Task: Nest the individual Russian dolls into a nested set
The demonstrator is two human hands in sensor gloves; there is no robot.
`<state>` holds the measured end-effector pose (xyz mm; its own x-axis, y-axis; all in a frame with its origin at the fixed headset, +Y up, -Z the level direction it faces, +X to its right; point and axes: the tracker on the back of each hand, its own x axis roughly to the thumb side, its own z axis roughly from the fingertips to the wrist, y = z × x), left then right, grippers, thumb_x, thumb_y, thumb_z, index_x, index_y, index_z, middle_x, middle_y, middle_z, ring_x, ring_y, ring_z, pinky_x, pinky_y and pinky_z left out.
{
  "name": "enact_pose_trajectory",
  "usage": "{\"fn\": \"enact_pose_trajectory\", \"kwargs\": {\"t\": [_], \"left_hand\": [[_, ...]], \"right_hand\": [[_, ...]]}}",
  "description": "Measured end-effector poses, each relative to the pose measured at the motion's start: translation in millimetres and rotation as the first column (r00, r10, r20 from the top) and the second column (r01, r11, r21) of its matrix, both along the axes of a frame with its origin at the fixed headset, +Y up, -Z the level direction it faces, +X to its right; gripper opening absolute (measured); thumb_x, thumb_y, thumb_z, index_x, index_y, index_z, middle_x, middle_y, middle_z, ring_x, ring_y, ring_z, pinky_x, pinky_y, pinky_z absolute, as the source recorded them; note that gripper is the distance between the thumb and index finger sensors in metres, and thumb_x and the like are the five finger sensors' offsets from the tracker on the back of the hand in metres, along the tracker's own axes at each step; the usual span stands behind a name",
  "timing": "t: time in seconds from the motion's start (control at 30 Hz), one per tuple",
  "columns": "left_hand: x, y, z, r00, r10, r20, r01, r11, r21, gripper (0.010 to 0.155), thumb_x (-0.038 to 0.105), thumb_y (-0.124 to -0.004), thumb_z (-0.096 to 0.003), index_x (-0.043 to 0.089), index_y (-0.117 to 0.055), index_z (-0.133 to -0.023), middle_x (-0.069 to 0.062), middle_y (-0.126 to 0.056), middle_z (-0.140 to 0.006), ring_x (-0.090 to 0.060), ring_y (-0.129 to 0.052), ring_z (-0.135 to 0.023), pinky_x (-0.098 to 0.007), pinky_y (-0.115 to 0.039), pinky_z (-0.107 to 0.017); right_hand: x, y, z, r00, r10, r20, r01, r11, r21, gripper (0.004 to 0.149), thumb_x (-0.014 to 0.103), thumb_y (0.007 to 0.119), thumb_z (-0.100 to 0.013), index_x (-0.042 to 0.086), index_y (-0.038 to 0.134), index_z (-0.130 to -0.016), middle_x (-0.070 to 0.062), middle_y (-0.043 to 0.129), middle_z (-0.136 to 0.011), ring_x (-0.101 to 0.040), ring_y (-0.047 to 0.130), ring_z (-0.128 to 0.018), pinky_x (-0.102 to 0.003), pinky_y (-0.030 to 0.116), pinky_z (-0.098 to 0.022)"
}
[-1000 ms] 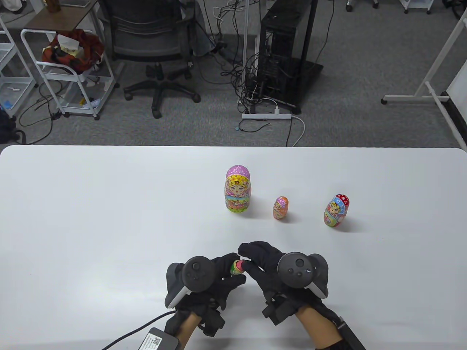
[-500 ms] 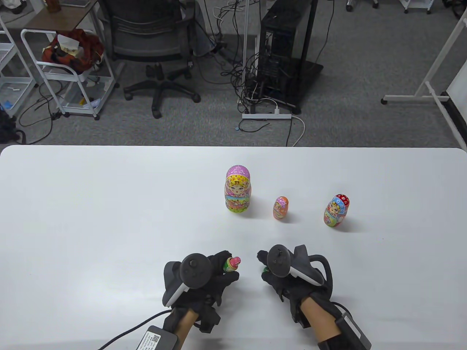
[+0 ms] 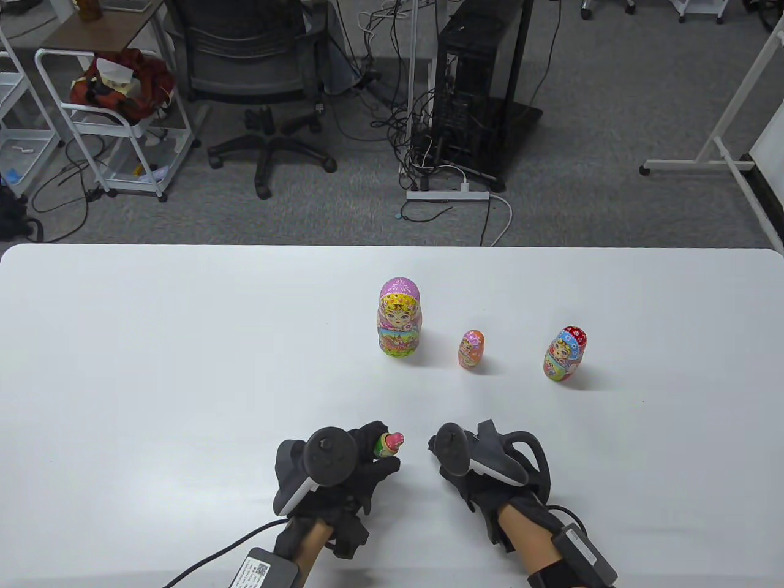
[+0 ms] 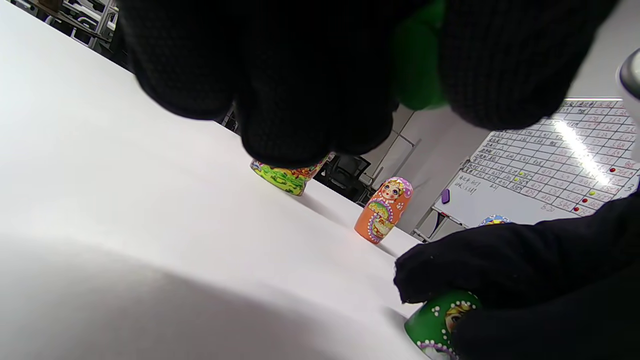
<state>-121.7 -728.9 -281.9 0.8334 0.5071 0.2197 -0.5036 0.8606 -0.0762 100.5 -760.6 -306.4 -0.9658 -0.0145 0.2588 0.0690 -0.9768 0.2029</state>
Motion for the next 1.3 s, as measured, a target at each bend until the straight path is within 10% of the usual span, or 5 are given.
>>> {"fn": "enact_pose_trajectory", "kwargs": {"t": [0.7,1.3], "left_hand": [[2,0,0,0.996,-0.094,0.013,0.093,0.995,0.034,0.070,0.057,-0.083,-0.0369,0.021,-0.072,-0.096,0.001,-0.095,-0.079,-0.014,-0.099,-0.065,-0.044,-0.082,-0.058],[12,7,6,0.987,-0.136,0.083,0.124,0.983,0.134,0.070,0.058,-0.083,-0.0366,0.022,-0.072,-0.096,0.003,-0.095,-0.082,-0.013,-0.100,-0.069,-0.044,-0.083,-0.059]], "right_hand": [[-1,63,21,0.812,-0.539,-0.225,0.574,0.807,0.138,0.055,0.037,0.081,-0.047,0.036,0.057,-0.096,-0.001,0.072,-0.101,-0.024,0.086,-0.081,-0.045,0.075,-0.061],[-9,61,24,0.808,-0.530,-0.259,0.566,0.820,0.087,0.053,0.037,0.079,-0.048,0.037,0.059,-0.096,-0.003,0.073,-0.100,-0.024,0.087,-0.080,-0.046,0.075,-0.060]]}}
